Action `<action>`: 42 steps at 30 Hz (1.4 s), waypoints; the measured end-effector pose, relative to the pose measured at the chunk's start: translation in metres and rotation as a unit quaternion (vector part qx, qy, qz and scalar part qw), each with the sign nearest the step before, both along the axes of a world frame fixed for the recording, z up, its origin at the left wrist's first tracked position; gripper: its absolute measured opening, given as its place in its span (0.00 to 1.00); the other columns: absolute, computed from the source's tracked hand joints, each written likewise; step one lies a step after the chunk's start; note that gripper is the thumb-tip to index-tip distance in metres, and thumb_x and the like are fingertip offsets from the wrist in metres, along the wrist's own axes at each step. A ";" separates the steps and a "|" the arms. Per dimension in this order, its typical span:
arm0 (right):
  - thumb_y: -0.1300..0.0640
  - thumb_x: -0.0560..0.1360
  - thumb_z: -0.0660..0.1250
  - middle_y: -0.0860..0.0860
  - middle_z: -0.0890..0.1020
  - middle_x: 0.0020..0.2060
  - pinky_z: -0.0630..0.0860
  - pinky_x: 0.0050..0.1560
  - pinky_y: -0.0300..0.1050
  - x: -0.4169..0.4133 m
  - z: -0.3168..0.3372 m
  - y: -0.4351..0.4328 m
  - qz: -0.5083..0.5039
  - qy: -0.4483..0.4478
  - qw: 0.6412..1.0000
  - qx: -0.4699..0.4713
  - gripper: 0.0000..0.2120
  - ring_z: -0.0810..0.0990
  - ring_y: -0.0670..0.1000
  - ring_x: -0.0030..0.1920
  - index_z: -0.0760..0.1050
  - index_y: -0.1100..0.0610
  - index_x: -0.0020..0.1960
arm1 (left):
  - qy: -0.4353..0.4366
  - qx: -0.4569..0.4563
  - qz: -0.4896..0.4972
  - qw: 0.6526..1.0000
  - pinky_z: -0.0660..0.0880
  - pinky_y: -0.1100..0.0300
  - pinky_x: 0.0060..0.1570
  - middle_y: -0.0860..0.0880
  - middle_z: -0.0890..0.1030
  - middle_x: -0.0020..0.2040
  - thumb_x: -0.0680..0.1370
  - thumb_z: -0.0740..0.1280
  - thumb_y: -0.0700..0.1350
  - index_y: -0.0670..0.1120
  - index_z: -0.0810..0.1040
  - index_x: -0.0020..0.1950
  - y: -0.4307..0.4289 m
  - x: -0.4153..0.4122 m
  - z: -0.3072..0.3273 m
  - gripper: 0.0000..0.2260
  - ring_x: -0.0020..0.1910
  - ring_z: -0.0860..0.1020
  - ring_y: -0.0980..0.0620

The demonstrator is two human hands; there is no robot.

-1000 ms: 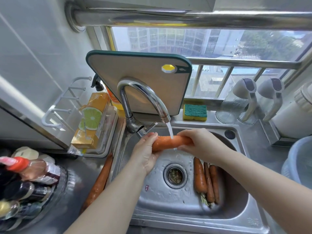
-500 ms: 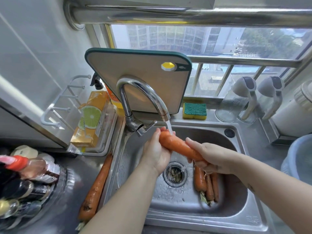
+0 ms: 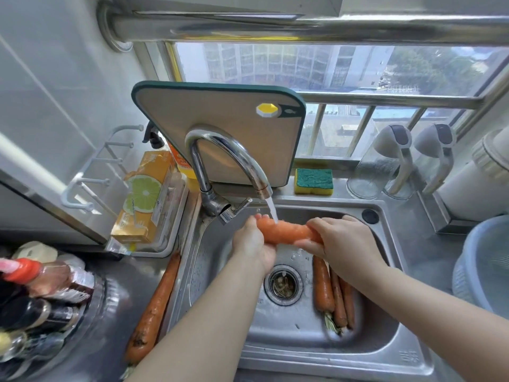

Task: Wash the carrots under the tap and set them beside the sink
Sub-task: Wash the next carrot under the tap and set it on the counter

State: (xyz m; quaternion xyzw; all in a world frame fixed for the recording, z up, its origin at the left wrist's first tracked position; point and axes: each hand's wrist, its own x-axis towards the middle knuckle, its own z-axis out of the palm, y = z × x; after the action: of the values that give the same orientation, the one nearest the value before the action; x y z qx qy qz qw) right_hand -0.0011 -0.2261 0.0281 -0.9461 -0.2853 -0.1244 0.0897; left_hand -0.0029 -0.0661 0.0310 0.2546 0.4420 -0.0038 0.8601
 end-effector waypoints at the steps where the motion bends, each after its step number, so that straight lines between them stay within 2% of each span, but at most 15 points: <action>1: 0.34 0.71 0.58 0.46 0.79 0.30 0.69 0.32 0.41 0.002 -0.002 -0.002 0.032 -0.025 0.999 0.007 0.23 0.79 0.51 0.30 0.78 0.52 0.40 | 0.009 -0.014 -0.012 1.000 0.75 0.46 0.56 0.42 0.77 0.46 0.82 0.59 0.41 0.42 0.72 0.45 0.001 -0.002 -0.002 0.08 0.47 0.76 0.46; 4: 0.39 0.70 0.66 0.47 0.81 0.38 0.74 0.37 0.43 0.007 -0.004 -0.004 0.070 -0.067 0.994 0.053 0.18 0.81 0.52 0.36 0.80 0.52 0.48 | 0.009 -0.059 -0.048 0.997 0.75 0.46 0.42 0.36 0.76 0.55 0.82 0.57 0.46 0.42 0.71 0.57 0.004 -0.008 -0.002 0.09 0.46 0.76 0.41; 8: 0.48 0.61 0.80 0.47 0.81 0.40 0.75 0.33 0.43 0.001 -0.004 0.002 0.040 -0.038 0.995 0.089 0.19 0.80 0.55 0.33 0.78 0.52 0.47 | -0.008 -0.087 -0.080 0.993 0.72 0.45 0.51 0.34 0.75 0.51 0.82 0.59 0.47 0.35 0.67 0.57 0.003 -0.013 0.005 0.14 0.49 0.75 0.39; 10: 0.48 0.61 0.79 0.45 0.80 0.41 0.73 0.35 0.44 0.001 0.001 0.007 -0.005 0.036 0.996 0.080 0.19 0.79 0.53 0.36 0.76 0.51 0.47 | -0.019 -0.071 -0.083 0.994 0.73 0.46 0.51 0.35 0.75 0.48 0.82 0.59 0.46 0.35 0.67 0.52 0.003 -0.015 0.007 0.13 0.48 0.76 0.41; 12: 0.43 0.65 0.76 0.42 0.79 0.38 0.71 0.37 0.43 0.005 0.013 0.012 -0.046 0.195 0.977 0.077 0.18 0.78 0.47 0.38 0.75 0.49 0.49 | -0.032 -0.038 -0.066 0.997 0.73 0.49 0.49 0.36 0.76 0.47 0.82 0.58 0.45 0.36 0.69 0.49 0.004 -0.015 0.007 0.11 0.45 0.77 0.44; 14: 0.42 0.70 0.71 0.43 0.80 0.32 0.67 0.30 0.37 0.012 0.021 0.015 -0.027 0.376 0.919 0.118 0.15 0.74 0.44 0.30 0.77 0.52 0.46 | -0.042 -0.027 -0.040 0.998 0.74 0.50 0.47 0.39 0.76 0.43 0.82 0.58 0.44 0.40 0.70 0.47 0.005 -0.013 0.007 0.09 0.42 0.76 0.46; 16: 0.43 0.76 0.64 0.46 0.82 0.32 0.62 0.23 0.34 0.016 0.030 0.015 -0.017 0.537 0.817 0.209 0.17 0.67 0.44 0.23 0.79 0.56 0.44 | -0.049 -0.045 -0.012 0.998 0.75 0.51 0.44 0.42 0.76 0.39 0.81 0.58 0.44 0.43 0.70 0.45 0.007 -0.011 0.008 0.07 0.38 0.76 0.48; 18: 0.44 0.78 0.60 0.48 0.82 0.34 0.59 0.22 0.33 0.017 0.035 0.014 -0.021 0.605 0.754 0.254 0.18 0.64 0.45 0.23 0.79 0.56 0.43 | -0.050 -0.062 0.000 0.997 0.75 0.52 0.40 0.44 0.76 0.35 0.81 0.58 0.43 0.44 0.70 0.43 0.011 -0.010 0.007 0.08 0.33 0.76 0.49; 22: 0.48 0.75 0.67 0.45 0.82 0.37 0.69 0.32 0.33 0.021 0.032 0.022 0.023 0.458 0.870 0.181 0.08 0.73 0.43 0.30 0.80 0.49 0.51 | -0.055 -0.078 -0.008 0.995 0.76 0.52 0.37 0.45 0.77 0.39 0.80 0.60 0.45 0.44 0.72 0.48 0.024 -0.007 0.000 0.05 0.36 0.78 0.50; 25: 0.51 0.67 0.76 0.42 0.82 0.43 0.74 0.47 0.39 0.023 0.022 0.024 0.034 0.300 0.937 0.177 0.16 0.80 0.44 0.44 0.80 0.48 0.55 | -0.050 -0.066 -0.043 0.996 0.76 0.49 0.39 0.43 0.77 0.46 0.81 0.59 0.46 0.44 0.72 0.52 0.029 -0.010 -0.002 0.06 0.42 0.77 0.47; 28: 0.53 0.64 0.78 0.42 0.81 0.45 0.73 0.47 0.39 0.021 0.017 0.026 0.055 0.206 0.964 0.159 0.19 0.78 0.43 0.45 0.81 0.50 0.54 | -0.053 -0.058 -0.102 0.992 0.75 0.46 0.42 0.35 0.76 0.57 0.81 0.59 0.49 0.39 0.69 0.60 0.028 -0.018 0.000 0.15 0.49 0.78 0.41; 30: 0.53 0.63 0.79 0.41 0.81 0.43 0.73 0.47 0.37 0.020 0.016 0.028 0.038 0.226 0.955 0.190 0.19 0.78 0.41 0.44 0.82 0.50 0.53 | -0.063 -0.035 -0.113 0.991 0.75 0.45 0.44 0.33 0.76 0.54 0.81 0.59 0.49 0.37 0.69 0.60 0.030 -0.022 0.001 0.16 0.49 0.78 0.40; 34: 0.57 0.65 0.78 0.44 0.84 0.39 0.75 0.45 0.32 0.017 0.022 0.032 -0.014 0.402 0.873 0.274 0.18 0.80 0.37 0.39 0.82 0.51 0.54 | -0.097 -0.008 -0.076 0.992 0.74 0.42 0.53 0.39 0.77 0.49 0.81 0.58 0.46 0.39 0.71 0.50 0.040 -0.028 0.001 0.10 0.51 0.78 0.41; 39: 0.67 0.73 0.68 0.55 0.84 0.43 0.81 0.47 0.40 0.011 0.020 0.047 -0.020 0.584 0.660 0.472 0.10 0.83 0.51 0.42 0.79 0.59 0.53 | -0.112 -0.031 -0.024 0.993 0.72 0.42 0.57 0.41 0.77 0.47 0.81 0.59 0.45 0.42 0.70 0.50 0.054 -0.034 -0.001 0.06 0.49 0.78 0.44; 42: 0.71 0.75 0.62 0.56 0.82 0.49 0.81 0.52 0.48 0.010 0.016 0.054 -0.038 0.652 0.536 0.535 0.10 0.82 0.54 0.48 0.77 0.65 0.54 | -0.112 -0.012 -0.015 0.993 0.75 0.44 0.49 0.41 0.76 0.46 0.81 0.59 0.45 0.42 0.71 0.48 0.062 -0.036 -0.001 0.07 0.47 0.77 0.44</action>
State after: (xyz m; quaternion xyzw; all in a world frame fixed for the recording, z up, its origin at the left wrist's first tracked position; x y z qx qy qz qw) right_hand 0.0088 -0.1723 0.0441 -0.5509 0.0085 0.3940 0.7357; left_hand -0.0386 -0.0045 0.0299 0.2496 0.3385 0.0064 0.9072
